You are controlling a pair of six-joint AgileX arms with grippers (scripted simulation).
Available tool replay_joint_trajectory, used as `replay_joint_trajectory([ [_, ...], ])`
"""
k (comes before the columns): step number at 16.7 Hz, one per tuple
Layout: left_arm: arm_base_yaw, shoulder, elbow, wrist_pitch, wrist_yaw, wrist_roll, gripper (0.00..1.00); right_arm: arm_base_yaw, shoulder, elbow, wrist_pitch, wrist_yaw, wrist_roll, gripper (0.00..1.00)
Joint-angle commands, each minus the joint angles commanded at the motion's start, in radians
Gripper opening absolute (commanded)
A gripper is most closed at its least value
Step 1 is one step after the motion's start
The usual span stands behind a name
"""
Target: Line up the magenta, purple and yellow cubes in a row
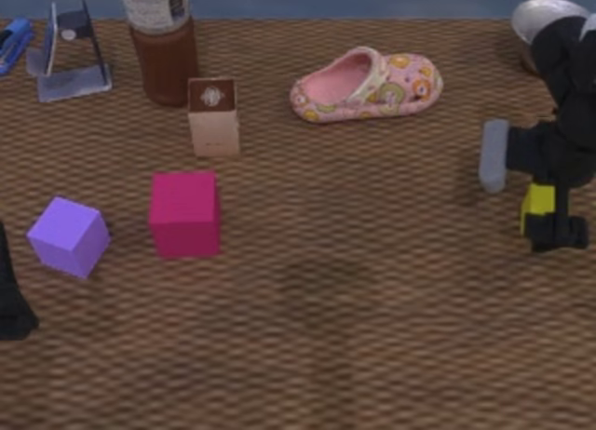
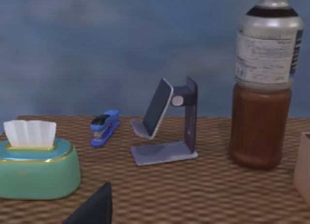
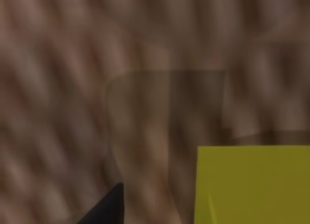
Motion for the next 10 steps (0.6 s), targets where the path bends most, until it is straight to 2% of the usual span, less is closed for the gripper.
replay_joint_trajectory([
  [8,0.000,0.000,0.000,0.000,0.000,0.000,1.00,0.000,0.000,0.000,0.000,0.000,0.000,0.02],
  [10,0.000,0.000,0.000,0.000,0.000,0.000,1.00,0.000,0.000,0.000,0.000,0.000,0.000,0.00],
])
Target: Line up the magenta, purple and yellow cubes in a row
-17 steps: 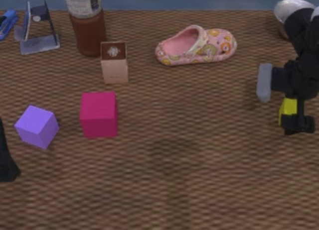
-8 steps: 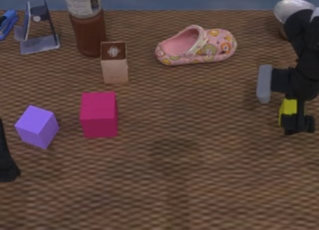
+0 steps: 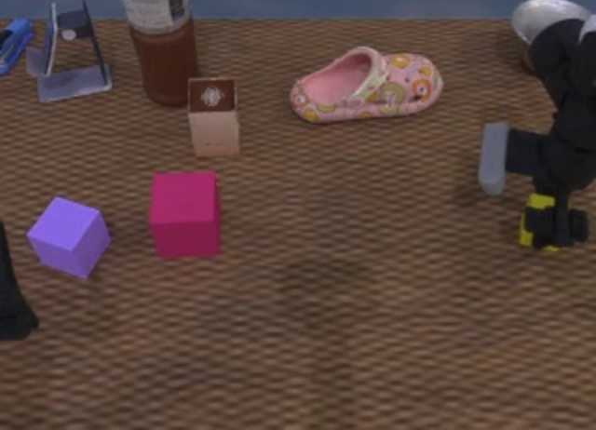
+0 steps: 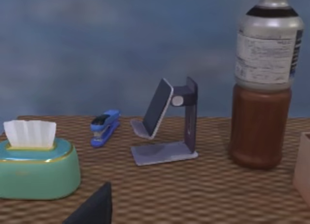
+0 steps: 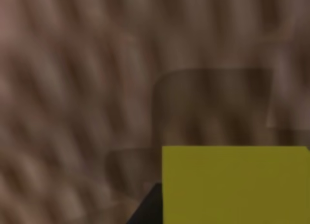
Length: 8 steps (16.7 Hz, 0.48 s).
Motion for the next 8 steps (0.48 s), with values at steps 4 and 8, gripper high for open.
replay_joint_trajectory([
  [4,0.000,0.000,0.000,0.000,0.000,0.000,1.00,0.000,0.000,0.000,0.000,0.000,0.000,0.00],
  [8,0.000,0.000,0.000,0.000,0.000,0.000,1.00,0.000,-0.041,0.004,-0.042,-0.005,0.020,0.00],
])
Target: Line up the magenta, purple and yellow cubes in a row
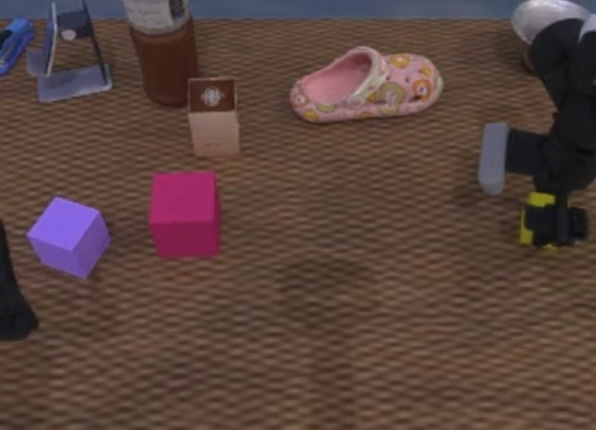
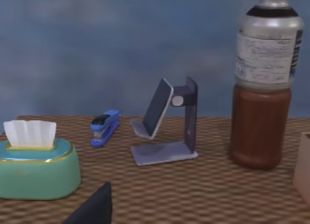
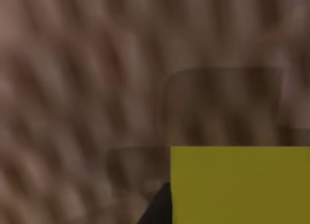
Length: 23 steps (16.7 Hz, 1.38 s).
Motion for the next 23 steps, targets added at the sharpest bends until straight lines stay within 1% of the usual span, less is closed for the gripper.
replay_joint_trajectory([
  [2,0.000,0.000,0.000,0.000,0.000,0.000,1.00,-0.001,-0.012,0.029,-0.038,0.000,0.000,0.00],
  [7,0.000,0.000,0.000,0.000,0.000,0.000,1.00,0.008,-0.070,0.138,-0.217,-0.001,-0.003,0.00],
  [12,0.000,0.000,0.000,0.000,0.000,0.000,1.00,0.004,-0.079,0.153,-0.236,-0.001,-0.001,0.00],
  [14,0.000,0.000,0.000,0.000,0.000,0.000,1.00,0.019,-0.086,0.144,-0.235,-0.001,0.007,0.00],
  [16,0.000,0.000,0.000,0.000,0.000,0.000,1.00,0.071,-0.115,0.113,-0.232,-0.001,0.036,0.00],
  [18,0.000,0.000,0.000,0.000,0.000,0.000,1.00,0.149,-0.159,0.065,-0.227,-0.002,0.082,0.00],
  [23,0.000,0.000,0.000,0.000,0.000,0.000,1.00,0.400,-0.296,-0.094,-0.212,-0.005,0.219,0.00],
])
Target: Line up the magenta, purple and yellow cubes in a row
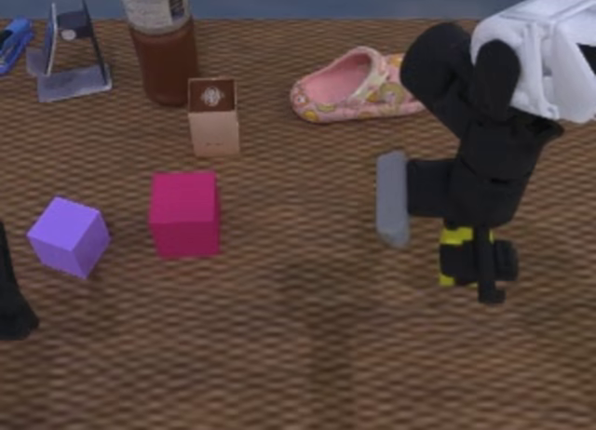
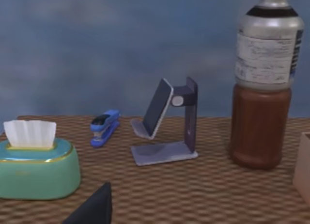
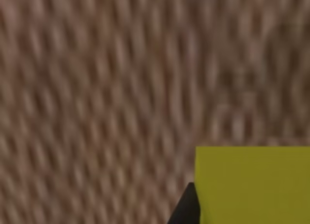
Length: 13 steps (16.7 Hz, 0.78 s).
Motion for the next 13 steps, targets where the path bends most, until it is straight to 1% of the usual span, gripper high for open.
replay_joint_trajectory([
  [3,0.000,0.000,0.000,0.000,0.000,0.000,1.00,0.140,-0.077,-0.085,0.011,-0.001,0.074,0.00],
  [5,0.000,0.000,0.000,0.000,0.000,0.000,1.00,0.192,-0.112,-0.120,0.017,-0.001,0.106,0.00],
  [11,0.000,0.000,0.000,0.000,0.000,0.000,1.00,0.198,-0.114,-0.128,0.019,-0.001,0.114,0.00],
  [13,0.000,0.000,0.000,0.000,0.000,0.000,1.00,0.197,-0.104,-0.154,0.056,0.000,0.117,0.00],
])
